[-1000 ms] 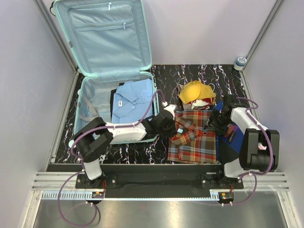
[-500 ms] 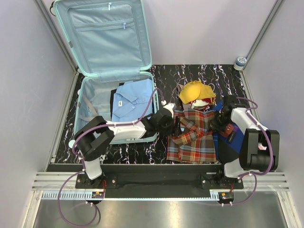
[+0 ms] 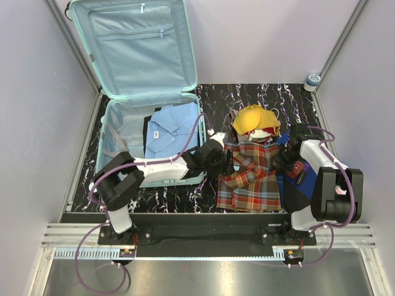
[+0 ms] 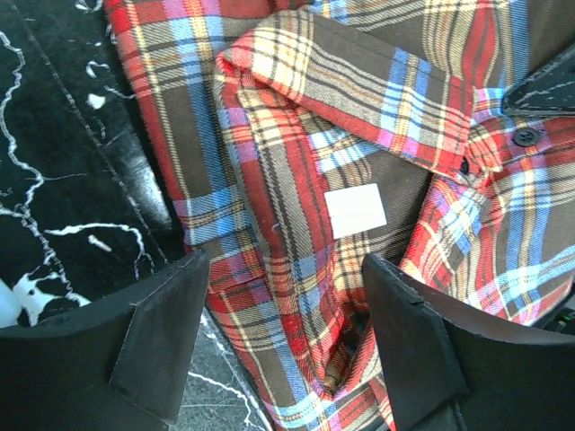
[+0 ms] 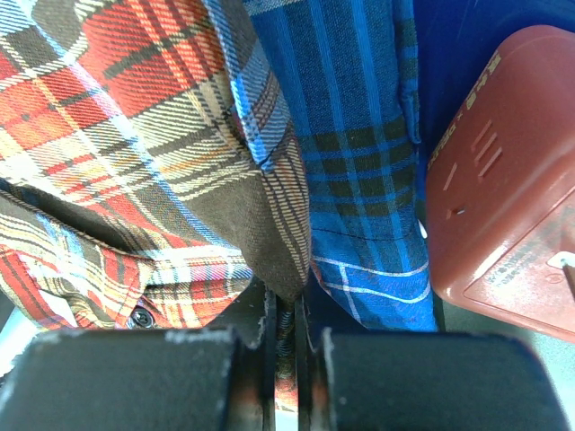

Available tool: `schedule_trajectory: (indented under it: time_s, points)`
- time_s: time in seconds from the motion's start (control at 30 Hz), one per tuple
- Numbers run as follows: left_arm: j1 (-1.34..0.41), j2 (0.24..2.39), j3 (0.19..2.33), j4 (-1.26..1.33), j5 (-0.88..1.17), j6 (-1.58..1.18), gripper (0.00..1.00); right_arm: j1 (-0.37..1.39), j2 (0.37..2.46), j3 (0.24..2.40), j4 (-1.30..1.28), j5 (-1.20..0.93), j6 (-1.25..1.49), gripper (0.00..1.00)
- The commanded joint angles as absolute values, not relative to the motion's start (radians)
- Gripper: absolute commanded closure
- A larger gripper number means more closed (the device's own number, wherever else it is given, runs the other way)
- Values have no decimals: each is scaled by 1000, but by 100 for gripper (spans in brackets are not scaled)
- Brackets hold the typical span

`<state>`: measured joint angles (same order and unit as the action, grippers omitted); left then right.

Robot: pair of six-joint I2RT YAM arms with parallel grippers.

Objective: Pack the luggage
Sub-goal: Pick up the clothes at the center of the board.

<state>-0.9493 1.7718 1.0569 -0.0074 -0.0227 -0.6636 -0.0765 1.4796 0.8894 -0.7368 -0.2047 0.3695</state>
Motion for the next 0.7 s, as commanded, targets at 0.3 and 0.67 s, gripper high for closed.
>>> schedule_trajectory:
  time_s: [0.3,0.67]
  points:
    - [-940,1810,1161,-135,-156,-657,20,-71,1457,890,-719,-229,367,100]
    - [-940,1882,1215,-137,-101,-660,20,-71,1454,888,-718,-229,367,100]
